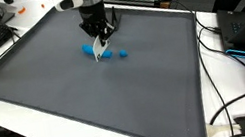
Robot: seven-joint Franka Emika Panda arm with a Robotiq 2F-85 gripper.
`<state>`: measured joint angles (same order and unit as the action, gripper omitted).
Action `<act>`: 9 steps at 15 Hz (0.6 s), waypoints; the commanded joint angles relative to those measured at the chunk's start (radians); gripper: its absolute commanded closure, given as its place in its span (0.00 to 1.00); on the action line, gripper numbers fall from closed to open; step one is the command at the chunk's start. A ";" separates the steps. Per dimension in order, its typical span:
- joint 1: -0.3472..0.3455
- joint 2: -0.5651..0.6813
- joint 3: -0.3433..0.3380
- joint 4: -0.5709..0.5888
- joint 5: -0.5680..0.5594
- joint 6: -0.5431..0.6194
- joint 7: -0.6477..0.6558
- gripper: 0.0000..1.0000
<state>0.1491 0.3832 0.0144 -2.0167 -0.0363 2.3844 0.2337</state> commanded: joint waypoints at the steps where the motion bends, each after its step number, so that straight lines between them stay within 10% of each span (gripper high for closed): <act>1: 0.002 0.020 -0.005 -0.001 -0.021 -0.006 0.018 0.99; 9: 0.006 0.052 -0.005 -0.019 -0.024 0.004 0.018 0.99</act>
<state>0.1493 0.4056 0.0135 -2.0173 -0.0377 2.3845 0.2338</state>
